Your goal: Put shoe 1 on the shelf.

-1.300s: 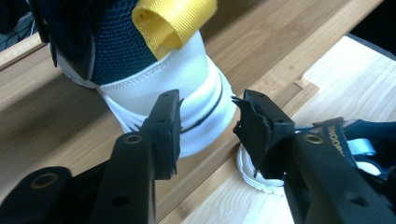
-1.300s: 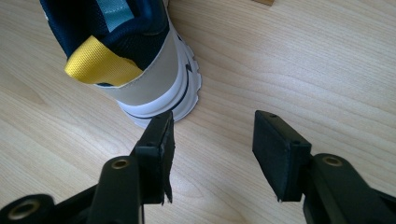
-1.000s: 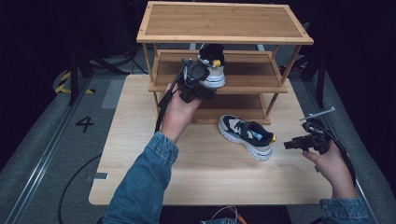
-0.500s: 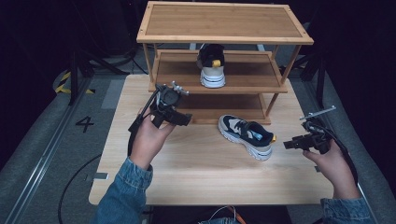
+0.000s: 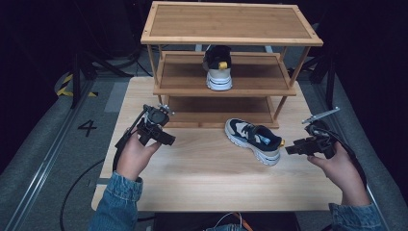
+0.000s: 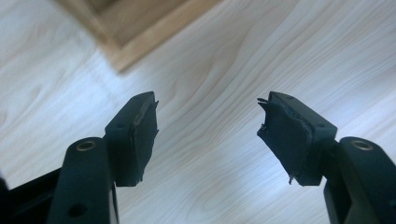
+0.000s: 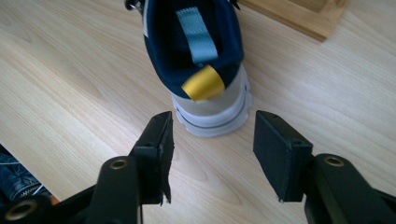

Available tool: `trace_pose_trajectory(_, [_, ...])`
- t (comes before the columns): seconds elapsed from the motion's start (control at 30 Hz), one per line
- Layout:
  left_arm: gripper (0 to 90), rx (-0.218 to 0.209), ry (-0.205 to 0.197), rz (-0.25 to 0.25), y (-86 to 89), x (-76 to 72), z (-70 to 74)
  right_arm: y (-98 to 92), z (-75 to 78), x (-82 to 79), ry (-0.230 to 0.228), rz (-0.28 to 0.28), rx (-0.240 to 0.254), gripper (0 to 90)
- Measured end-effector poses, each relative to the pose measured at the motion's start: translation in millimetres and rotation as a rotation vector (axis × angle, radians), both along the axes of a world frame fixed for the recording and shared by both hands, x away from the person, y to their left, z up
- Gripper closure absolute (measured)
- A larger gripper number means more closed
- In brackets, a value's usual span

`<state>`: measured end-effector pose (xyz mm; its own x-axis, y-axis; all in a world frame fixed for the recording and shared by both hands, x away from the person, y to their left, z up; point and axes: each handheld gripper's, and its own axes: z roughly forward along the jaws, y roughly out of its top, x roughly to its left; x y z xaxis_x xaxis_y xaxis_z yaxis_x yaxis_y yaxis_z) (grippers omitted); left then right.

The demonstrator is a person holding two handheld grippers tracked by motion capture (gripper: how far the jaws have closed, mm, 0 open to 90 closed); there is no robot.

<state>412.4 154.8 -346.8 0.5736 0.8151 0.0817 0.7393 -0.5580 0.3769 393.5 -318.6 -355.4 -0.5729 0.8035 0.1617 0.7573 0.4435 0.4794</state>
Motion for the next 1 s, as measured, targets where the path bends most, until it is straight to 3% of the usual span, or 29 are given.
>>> trace_pose_trajectory(0.1, [35.2, 0.045, 0.027, 0.006, 3.2, 0.5, -7.5, 6.9, 0.3, 3.3, -0.008, 0.019, 0.025, 51.4])
trace_pose_trajectory(0.3, [34.4, 0.076, 0.059, 0.014, 8.3, -2.2, -18.3, 14.7, -1.8, 11.1, -0.013, 0.017, 0.023, 56.4])
trace_pose_trajectory(0.47, [34.5, 0.080, 0.063, 0.020, 13.3, -6.1, -19.3, 17.9, -2.9, 15.6, -0.005, 0.035, -0.002, 74.9])
trace_pose_trajectory(0.63, [34.5, 0.077, 0.065, 0.027, 15.7, -6.8, -19.7, 21.7, -2.0, 15.1, 0.000, 0.055, -0.016, 87.3])
trace_pose_trajectory(0.8, [34.5, 0.078, 0.069, 0.025, 15.6, -5.5, -21.3, 27.2, 2.3, 10.9, -0.003, 0.077, -0.022, 88.2])
trace_pose_trajectory(0.97, [34.6, 0.081, 0.069, 0.020, 14.8, -4.8, -21.3, 42.1, 9.2, 0.9, -0.014, 0.135, -0.049, 88.1])
trace_pose_trajectory(1.0, [34.6, 0.077, 0.066, 0.018, 14.2, -4.6, -21.7, 52.1, 12.9, -5.8, -0.015, 0.169, -0.063, 88.1])
